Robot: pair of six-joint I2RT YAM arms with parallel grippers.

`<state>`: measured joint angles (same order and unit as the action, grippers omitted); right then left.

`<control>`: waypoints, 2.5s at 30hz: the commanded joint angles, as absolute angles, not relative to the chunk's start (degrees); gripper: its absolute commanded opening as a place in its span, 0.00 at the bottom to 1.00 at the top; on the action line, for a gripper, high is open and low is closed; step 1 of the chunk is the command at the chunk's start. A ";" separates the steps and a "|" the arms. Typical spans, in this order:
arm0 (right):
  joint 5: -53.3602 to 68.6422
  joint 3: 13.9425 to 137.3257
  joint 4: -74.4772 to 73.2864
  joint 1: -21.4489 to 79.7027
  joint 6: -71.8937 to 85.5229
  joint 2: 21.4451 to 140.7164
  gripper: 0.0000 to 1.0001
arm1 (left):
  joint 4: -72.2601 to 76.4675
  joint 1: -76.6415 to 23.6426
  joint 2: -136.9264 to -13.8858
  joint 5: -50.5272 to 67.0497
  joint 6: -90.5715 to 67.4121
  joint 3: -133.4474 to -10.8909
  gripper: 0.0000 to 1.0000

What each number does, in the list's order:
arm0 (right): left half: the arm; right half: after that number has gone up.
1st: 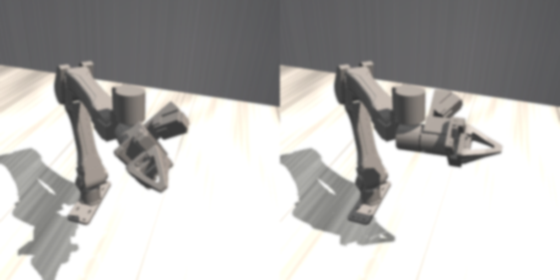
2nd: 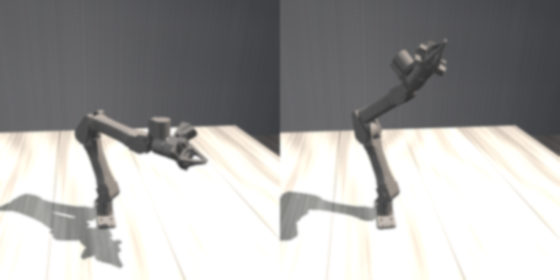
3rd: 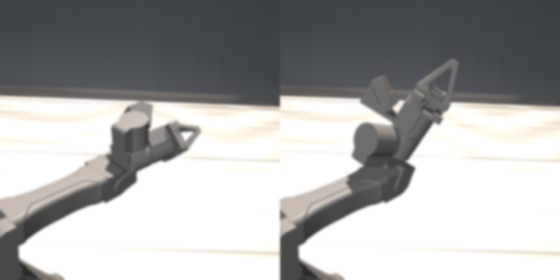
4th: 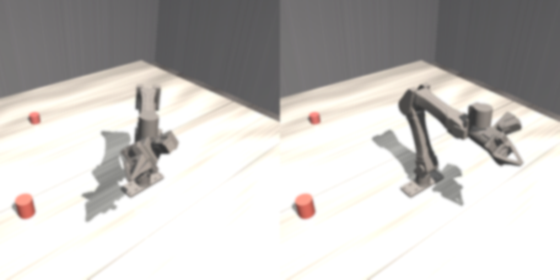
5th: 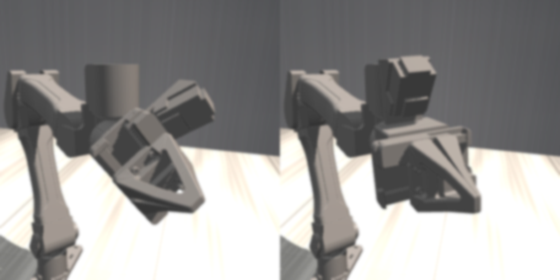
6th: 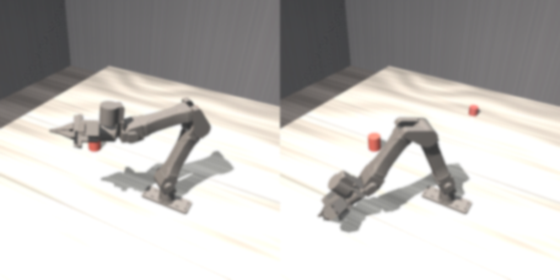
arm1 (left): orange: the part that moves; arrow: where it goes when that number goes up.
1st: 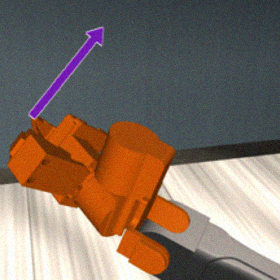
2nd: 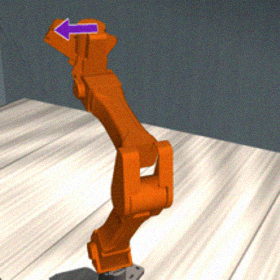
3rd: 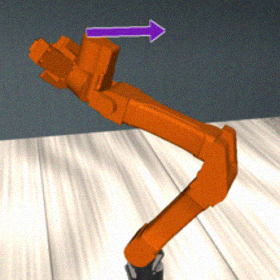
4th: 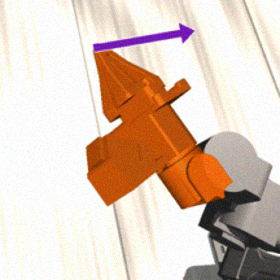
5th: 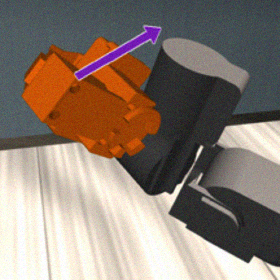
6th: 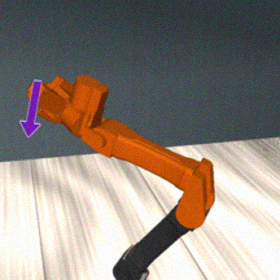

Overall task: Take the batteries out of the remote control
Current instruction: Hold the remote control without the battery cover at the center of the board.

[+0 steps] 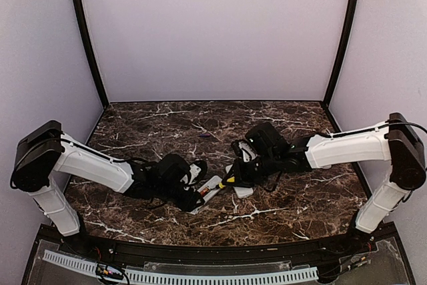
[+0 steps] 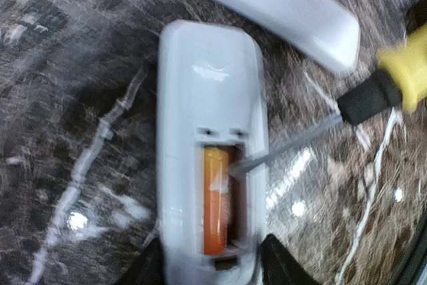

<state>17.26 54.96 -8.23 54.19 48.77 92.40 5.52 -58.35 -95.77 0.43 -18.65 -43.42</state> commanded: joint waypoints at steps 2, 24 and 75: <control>13.14 56.62 -9.88 55.19 51.72 89.68 0.00 | 2.70 -59.23 -96.96 -1.35 -20.40 -42.94 0.40; 7.61 55.70 -10.70 56.83 55.46 86.37 0.00 | 5.19 -59.39 -92.22 -1.90 -22.50 -40.12 0.67; 4.11 55.51 -11.04 58.89 55.76 85.42 0.00 | -4.38 -70.00 -97.61 -20.71 -23.25 -44.54 0.49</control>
<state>5.93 55.29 -10.87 58.30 55.42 87.46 0.25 -69.76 -96.82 -17.80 -21.10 -44.86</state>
